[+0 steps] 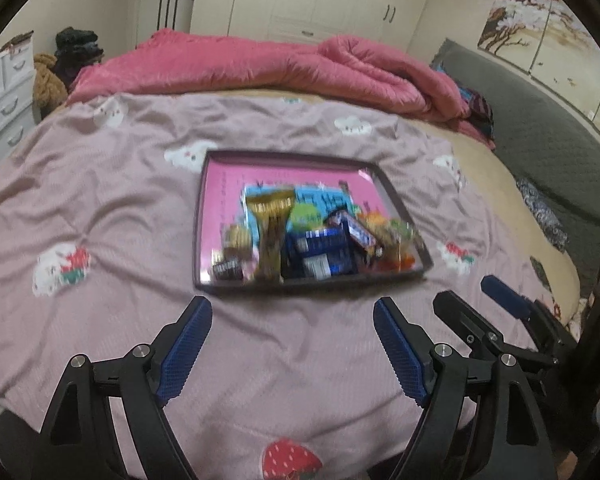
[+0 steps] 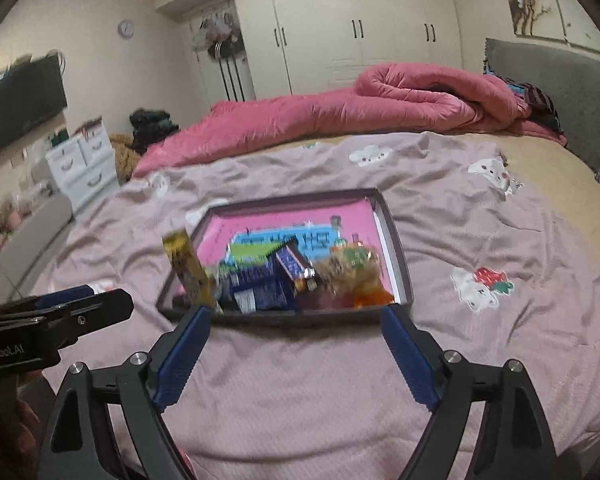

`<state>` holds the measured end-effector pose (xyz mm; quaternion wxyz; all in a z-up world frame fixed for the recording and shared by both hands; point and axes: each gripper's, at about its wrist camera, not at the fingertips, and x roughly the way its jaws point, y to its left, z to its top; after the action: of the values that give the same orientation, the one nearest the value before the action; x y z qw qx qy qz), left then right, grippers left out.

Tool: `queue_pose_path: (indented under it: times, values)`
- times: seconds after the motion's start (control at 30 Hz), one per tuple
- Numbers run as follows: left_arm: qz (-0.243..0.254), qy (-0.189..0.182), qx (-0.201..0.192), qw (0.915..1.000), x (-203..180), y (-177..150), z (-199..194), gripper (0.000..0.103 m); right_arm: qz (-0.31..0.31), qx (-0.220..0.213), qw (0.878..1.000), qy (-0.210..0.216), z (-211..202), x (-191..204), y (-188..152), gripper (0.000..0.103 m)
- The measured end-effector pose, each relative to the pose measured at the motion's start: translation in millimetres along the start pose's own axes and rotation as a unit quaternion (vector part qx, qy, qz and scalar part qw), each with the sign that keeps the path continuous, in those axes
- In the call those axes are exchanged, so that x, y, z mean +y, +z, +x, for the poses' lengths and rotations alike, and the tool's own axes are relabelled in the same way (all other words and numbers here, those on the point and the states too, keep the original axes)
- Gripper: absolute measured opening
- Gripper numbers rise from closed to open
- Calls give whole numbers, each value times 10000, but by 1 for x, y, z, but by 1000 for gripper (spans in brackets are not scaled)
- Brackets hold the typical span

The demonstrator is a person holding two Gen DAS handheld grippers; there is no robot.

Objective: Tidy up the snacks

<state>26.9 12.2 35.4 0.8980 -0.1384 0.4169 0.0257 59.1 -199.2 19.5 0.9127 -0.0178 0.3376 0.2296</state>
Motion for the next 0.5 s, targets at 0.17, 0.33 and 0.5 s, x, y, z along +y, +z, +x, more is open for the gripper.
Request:
queue_pose_path:
  times: [0.17,0.33,0.5]
  values:
    - [107,5,192,9998,-7,-15,6,84,-31,111,9999,-43,-5,0,-11,87]
    - [137,-5,271,9995,-9,-23,7,84,49,293,9995,-58,-4,-5,-19,88]
    - [155,50,253,9995,-9,-24,5,84,98,337,9993,-98,-3,-8,-21,88]
